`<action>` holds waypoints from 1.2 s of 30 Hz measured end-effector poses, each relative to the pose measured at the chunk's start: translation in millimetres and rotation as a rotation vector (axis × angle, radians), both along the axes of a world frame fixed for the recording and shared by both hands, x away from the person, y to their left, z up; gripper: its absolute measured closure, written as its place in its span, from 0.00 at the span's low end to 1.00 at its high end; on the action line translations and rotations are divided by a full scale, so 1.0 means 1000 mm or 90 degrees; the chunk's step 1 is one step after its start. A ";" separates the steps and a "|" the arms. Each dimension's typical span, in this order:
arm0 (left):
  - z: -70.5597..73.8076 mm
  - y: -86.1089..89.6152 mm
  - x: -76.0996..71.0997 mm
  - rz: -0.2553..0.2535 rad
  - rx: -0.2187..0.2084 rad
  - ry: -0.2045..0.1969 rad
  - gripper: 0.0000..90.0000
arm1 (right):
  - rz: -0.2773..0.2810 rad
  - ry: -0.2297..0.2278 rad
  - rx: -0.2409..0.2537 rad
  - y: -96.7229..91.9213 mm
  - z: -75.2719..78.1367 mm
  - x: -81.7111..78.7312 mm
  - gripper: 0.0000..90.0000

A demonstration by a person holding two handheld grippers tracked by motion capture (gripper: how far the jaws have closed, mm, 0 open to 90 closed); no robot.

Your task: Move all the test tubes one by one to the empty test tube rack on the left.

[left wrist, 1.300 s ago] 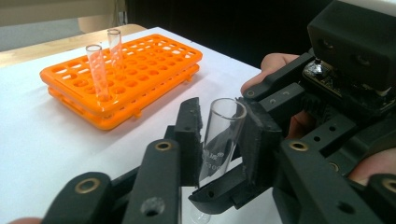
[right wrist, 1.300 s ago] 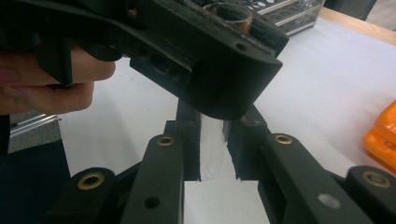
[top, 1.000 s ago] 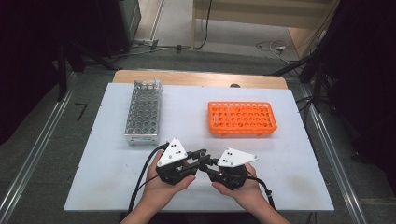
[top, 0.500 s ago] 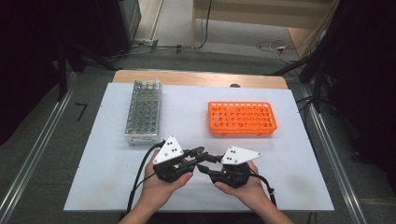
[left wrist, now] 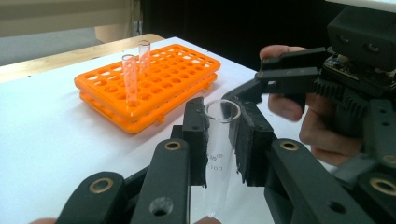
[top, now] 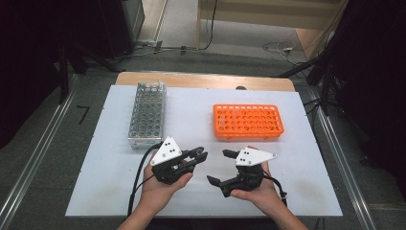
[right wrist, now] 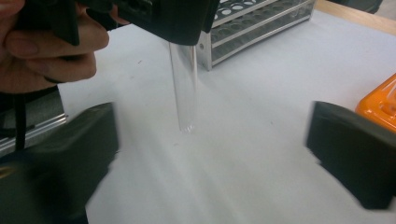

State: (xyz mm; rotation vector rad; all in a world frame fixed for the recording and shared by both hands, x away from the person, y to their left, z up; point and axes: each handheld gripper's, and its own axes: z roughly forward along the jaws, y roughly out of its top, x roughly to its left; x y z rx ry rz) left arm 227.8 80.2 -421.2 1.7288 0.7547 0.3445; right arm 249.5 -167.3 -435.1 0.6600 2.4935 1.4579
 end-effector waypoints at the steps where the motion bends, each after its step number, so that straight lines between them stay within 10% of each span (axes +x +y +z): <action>1: 0.000 0.001 0.000 0.000 0.000 0.001 0.84 | 0.000 0.004 0.005 -0.003 0.000 0.001 0.00; 36: 0.009 0.044 0.036 0.089 0.001 0.005 0.84 | -0.184 -0.014 0.026 -0.126 -0.003 0.010 0.00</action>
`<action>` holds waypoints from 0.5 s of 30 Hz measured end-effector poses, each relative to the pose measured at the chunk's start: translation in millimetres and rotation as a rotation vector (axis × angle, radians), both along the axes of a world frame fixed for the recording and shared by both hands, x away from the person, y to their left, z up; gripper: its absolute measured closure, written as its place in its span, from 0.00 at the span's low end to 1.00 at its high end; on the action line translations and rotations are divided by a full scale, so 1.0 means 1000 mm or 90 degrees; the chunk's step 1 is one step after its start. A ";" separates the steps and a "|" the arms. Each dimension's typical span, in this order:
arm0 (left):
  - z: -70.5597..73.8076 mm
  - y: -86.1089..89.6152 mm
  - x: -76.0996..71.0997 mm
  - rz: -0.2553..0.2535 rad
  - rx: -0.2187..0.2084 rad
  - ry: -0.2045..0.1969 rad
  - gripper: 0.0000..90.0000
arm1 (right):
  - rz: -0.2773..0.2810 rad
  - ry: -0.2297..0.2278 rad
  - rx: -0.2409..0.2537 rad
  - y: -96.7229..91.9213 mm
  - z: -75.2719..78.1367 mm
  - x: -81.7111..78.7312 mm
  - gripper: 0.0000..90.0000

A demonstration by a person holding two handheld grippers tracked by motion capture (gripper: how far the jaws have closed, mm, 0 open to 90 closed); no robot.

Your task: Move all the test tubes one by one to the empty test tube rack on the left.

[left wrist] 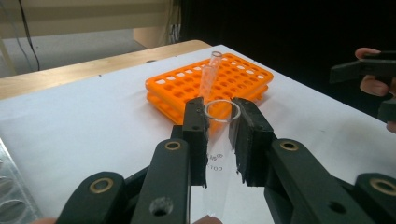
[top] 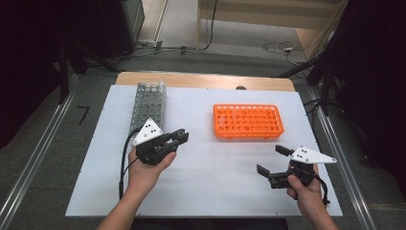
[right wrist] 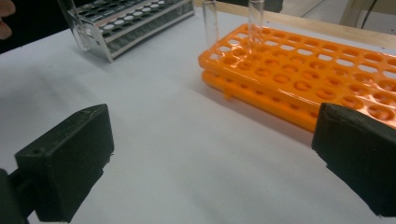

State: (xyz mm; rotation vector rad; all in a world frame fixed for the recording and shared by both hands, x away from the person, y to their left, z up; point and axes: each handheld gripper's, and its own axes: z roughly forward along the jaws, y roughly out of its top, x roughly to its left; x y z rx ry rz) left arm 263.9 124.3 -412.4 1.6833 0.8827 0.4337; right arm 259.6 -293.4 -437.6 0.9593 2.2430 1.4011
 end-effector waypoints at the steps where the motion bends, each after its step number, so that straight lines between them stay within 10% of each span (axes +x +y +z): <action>1: 0.001 0.001 0.002 0.004 0.001 0.000 0.84 | -0.005 0.002 0.001 -0.003 -0.001 0.000 0.00; 15: 0.020 0.025 0.039 0.061 0.004 -0.012 0.84 | -0.044 0.026 0.013 -0.038 -0.015 0.006 0.00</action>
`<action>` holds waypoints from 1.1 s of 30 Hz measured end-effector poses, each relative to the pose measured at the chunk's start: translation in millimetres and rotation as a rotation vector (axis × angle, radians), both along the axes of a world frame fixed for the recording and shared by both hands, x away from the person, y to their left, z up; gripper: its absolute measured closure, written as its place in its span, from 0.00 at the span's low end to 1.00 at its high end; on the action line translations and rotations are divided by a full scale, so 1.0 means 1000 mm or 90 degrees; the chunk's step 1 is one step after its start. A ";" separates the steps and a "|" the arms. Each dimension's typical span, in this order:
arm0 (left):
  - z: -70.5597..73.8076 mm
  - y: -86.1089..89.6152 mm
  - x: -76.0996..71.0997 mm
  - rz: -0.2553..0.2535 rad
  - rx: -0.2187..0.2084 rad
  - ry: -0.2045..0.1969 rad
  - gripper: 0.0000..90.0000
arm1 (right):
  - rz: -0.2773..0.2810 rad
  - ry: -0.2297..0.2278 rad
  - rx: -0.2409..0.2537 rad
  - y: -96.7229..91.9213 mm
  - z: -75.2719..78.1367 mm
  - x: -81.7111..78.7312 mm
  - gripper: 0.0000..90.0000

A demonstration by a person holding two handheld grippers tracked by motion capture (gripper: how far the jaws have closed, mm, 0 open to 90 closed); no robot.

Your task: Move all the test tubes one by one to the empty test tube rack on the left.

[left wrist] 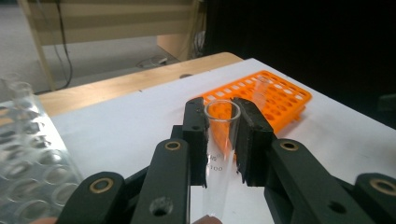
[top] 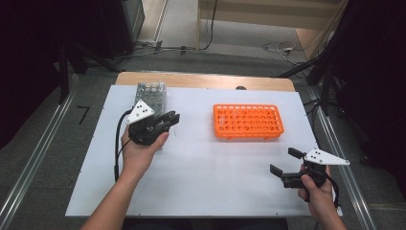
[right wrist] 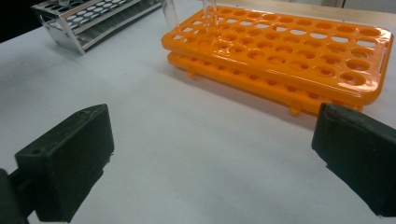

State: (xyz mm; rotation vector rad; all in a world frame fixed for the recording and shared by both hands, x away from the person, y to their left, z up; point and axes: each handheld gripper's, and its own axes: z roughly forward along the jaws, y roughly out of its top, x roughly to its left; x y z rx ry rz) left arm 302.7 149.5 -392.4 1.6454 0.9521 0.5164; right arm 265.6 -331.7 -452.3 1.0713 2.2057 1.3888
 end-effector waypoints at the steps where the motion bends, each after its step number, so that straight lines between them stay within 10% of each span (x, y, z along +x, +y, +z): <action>1: 0.001 0.002 0.003 0.003 0.006 -0.001 0.84 | -0.001 -0.001 0.001 -0.001 0.000 0.001 0.00; 33: 0.009 0.041 0.112 0.140 0.025 0.014 0.84 | -0.007 0.006 0.004 -0.005 -0.005 0.001 0.00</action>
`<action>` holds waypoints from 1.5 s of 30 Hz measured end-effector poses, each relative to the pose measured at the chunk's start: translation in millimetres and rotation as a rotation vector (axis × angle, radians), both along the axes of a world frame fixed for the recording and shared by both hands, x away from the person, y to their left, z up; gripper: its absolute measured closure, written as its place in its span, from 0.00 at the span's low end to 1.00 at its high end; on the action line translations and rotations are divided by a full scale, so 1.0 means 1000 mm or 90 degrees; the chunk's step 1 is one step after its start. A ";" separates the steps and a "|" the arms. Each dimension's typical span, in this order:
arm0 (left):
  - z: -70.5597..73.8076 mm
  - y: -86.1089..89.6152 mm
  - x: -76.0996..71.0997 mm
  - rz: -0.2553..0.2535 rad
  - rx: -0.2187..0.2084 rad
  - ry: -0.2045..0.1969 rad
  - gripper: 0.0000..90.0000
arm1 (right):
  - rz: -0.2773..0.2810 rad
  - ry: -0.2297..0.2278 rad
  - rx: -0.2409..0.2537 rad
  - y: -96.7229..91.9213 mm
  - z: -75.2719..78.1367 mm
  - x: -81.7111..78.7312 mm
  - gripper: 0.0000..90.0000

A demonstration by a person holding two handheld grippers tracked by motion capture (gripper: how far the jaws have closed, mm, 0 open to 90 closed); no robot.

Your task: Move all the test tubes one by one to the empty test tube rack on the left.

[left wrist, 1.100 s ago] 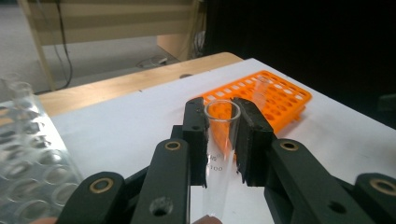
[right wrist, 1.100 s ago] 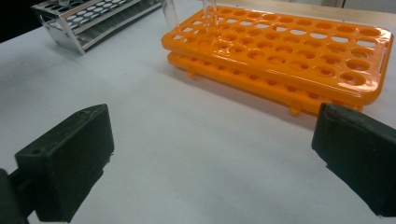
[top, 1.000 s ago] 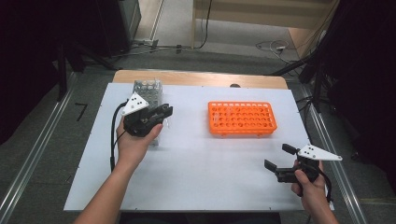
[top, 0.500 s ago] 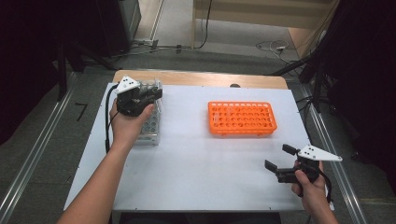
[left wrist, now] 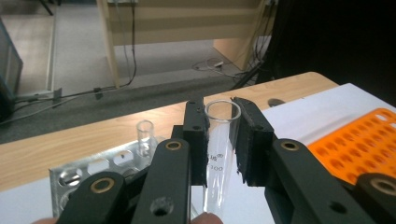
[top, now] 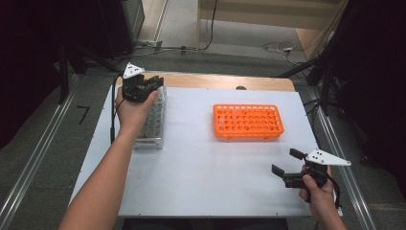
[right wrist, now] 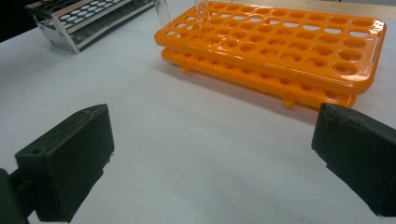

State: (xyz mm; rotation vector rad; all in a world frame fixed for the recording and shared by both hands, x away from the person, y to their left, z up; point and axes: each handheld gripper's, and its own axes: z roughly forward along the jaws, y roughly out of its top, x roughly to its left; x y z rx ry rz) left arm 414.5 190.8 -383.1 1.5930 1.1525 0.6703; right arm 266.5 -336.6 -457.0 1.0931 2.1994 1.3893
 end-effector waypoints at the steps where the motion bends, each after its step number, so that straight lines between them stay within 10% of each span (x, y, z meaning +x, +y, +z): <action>1: -0.001 0.000 0.003 0.004 -0.003 -0.001 0.84 | -0.001 0.000 0.000 0.000 0.000 0.000 0.00; 16: -0.013 0.004 0.031 0.059 0.021 0.004 0.84 | -0.001 -0.001 0.008 -0.004 0.001 0.000 0.00; 45: -0.045 -0.008 0.039 0.090 0.071 0.072 0.84 | 0.005 -0.001 0.006 -0.002 0.001 -0.002 0.00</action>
